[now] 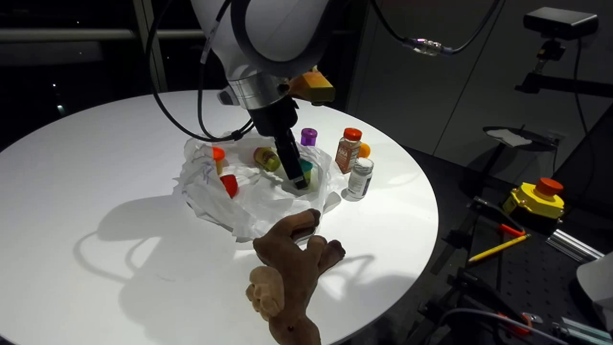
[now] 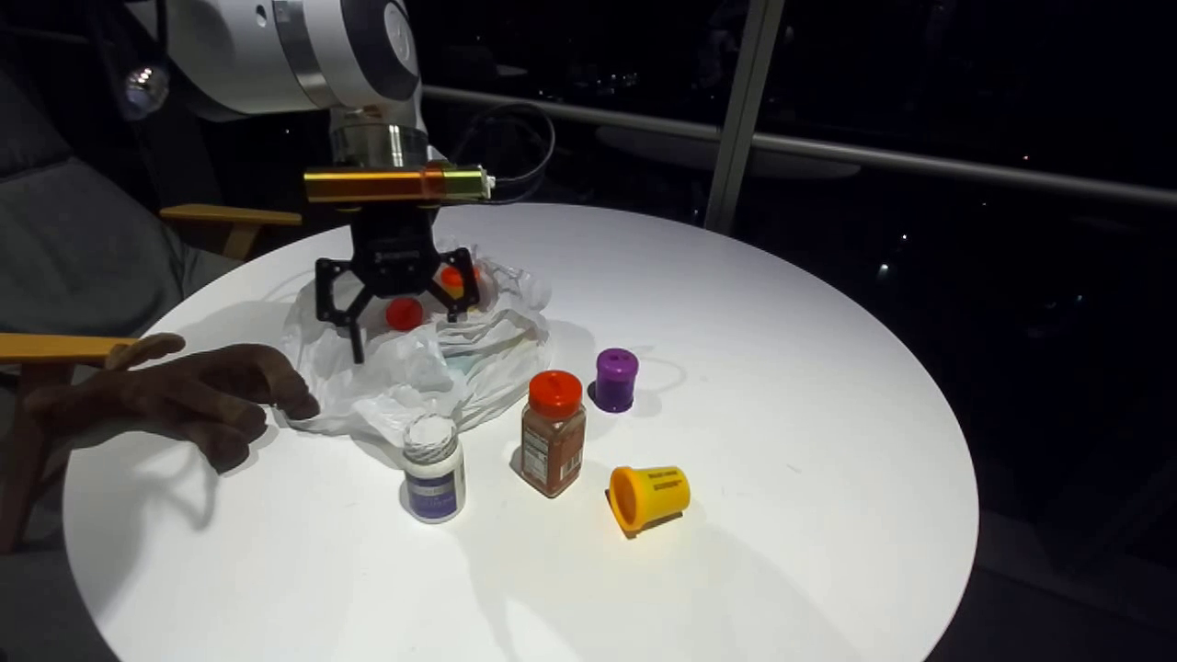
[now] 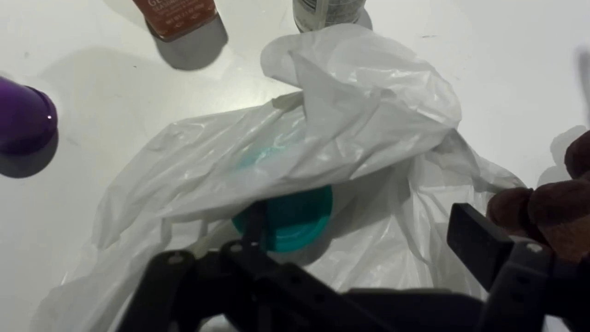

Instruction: Pick the object in the plastic bag and put them on the table

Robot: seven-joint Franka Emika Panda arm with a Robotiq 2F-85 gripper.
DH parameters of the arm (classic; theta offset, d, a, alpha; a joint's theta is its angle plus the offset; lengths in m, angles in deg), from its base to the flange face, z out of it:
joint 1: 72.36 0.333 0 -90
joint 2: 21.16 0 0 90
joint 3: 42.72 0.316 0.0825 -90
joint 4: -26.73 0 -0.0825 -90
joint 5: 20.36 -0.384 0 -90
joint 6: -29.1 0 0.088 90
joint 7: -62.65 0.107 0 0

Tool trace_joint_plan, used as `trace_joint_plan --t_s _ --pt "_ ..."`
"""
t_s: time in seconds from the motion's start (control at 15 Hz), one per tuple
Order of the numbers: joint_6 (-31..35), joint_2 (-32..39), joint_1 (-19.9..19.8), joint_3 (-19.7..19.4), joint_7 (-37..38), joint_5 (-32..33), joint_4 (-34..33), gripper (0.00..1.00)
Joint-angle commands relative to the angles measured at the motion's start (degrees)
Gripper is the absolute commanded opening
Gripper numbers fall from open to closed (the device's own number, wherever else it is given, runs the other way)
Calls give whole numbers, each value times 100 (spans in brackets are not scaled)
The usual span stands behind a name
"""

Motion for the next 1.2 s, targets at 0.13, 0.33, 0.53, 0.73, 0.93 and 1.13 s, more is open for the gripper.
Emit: trace_joint_plan --t_s 0.13,0.33,0.53,0.73,0.93,1.13 --pt "-193 140 52 66 -184 241 -297 100" --pt "-181 104 73 57 -210 354 -264 100" --pt "-80 13 73 54 -236 489 -172 100" --pt "-91 97 45 18 -222 564 -257 100" --pt "-180 180 4 -8 -251 525 -395 100" --pt "-279 250 -53 -25 -276 469 -513 100"
